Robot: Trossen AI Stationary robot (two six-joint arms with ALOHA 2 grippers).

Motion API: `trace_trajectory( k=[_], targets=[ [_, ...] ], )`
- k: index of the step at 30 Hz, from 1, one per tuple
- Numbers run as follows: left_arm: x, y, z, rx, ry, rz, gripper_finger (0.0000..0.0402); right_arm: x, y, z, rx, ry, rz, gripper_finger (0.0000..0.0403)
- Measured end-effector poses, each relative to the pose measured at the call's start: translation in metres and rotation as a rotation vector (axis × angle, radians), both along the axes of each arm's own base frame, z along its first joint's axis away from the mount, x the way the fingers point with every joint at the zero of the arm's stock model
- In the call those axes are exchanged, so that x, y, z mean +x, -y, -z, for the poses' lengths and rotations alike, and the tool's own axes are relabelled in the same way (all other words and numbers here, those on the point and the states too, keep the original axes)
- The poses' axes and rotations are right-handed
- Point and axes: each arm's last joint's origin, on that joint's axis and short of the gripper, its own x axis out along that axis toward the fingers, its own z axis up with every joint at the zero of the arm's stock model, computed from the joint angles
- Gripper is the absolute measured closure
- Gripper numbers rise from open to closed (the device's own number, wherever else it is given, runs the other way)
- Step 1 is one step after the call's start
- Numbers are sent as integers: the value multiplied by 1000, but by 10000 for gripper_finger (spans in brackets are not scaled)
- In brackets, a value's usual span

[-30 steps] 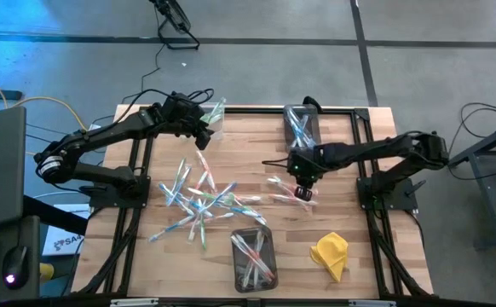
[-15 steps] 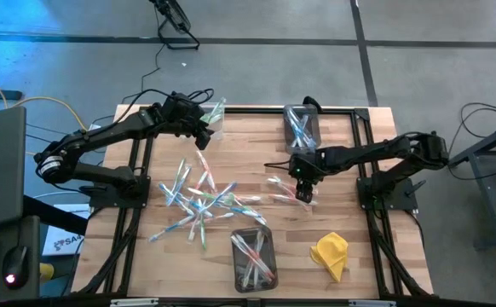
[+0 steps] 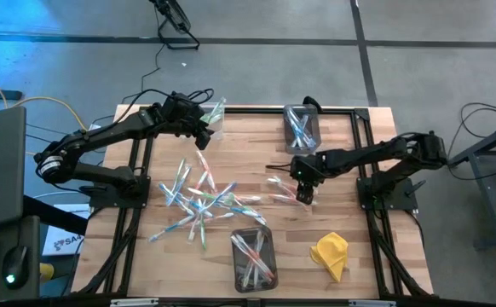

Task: Pick & Place Toothbrushes
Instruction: Put the orange toothbrush into the bottom black bin

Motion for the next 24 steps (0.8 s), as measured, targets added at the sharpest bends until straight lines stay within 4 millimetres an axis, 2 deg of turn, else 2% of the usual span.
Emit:
trace_trajectory(
  k=[12,16,24],
  targets=[
    [0,0,0,-1,1,2,215,6,0,17,-12,-27,2,207],
    [0,0,0,-1,1,1,215,6,-1,18,-37,-28,4,238],
    [0,0,0,-1,0,1,215,7,0,18,-53,-25,11,326]
  ],
)
